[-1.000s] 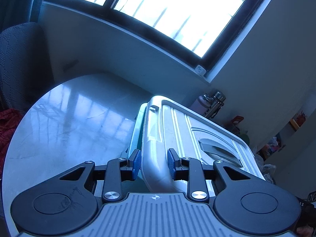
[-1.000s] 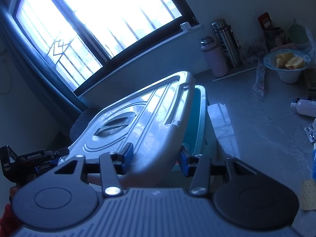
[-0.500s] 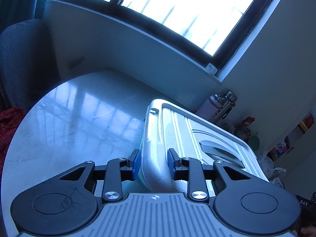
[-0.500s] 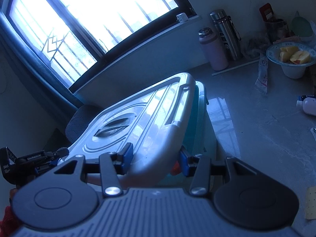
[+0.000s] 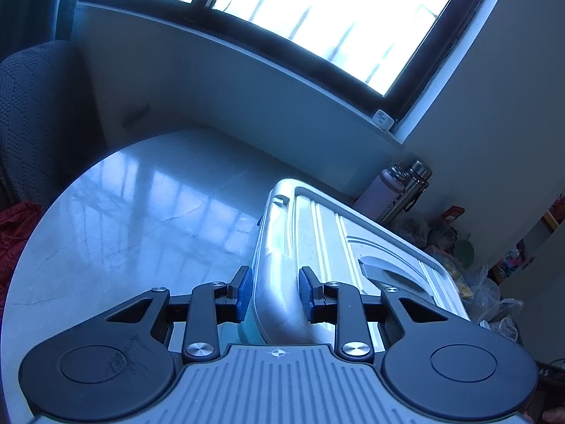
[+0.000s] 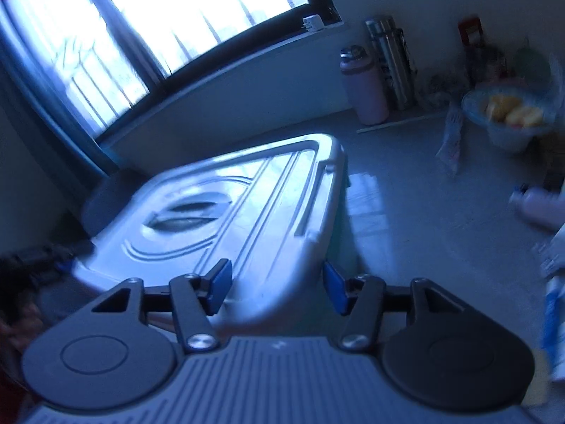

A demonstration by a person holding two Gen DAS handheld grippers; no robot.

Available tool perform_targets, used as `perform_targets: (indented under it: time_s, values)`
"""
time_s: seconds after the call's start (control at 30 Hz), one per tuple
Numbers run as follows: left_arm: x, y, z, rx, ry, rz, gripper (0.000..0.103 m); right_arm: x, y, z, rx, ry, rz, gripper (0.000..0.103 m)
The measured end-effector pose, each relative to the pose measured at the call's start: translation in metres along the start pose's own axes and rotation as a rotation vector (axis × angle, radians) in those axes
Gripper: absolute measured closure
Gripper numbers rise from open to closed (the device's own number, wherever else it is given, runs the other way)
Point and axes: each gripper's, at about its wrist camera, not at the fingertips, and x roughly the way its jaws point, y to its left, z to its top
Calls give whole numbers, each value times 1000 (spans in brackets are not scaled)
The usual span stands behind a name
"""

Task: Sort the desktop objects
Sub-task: 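Swing the white lid over the tub opening with both tools, then lower the lid onto the tub rim and open both tools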

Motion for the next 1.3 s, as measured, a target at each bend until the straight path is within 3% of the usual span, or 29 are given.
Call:
perform_targets:
  time_s: [0.13, 0.3, 0.63, 0.73, 0.9, 0.97, 1.03, 1.17, 1.3]
  values:
    - [-2, -2, 1, 4, -7, -8, 74, -6, 14, 2, -83, -9, -57, 35]
    - [-2, -4, 4, 10, -10, -9, 74, -16, 17, 11, -102, -36, -63, 34]
    - [-5, -1, 1, 13, 8, 1, 74, -8, 17, 5, -100, 1, -62, 34]
    - [-5, -4, 1, 41, 26, 36, 73, -7, 19, 5, -102, 3, -72, 34]
    - [-8, -20, 5, 182, 66, 147, 70, -9, 21, 4, -113, 13, -120, 34]
    - [-6, -23, 5, 213, 95, 173, 57, -9, 21, 4, -119, 16, -144, 29]
    - [-6, -27, 5, 236, 106, 195, 26, -9, 23, 4, -130, 23, -172, 27]
    - [-11, -38, 7, 298, 97, 219, 22, -8, 27, 3, -145, 59, -202, 23]
    - [-9, -46, 13, 325, 143, 234, 14, -6, 31, 5, -146, 88, -240, 14]
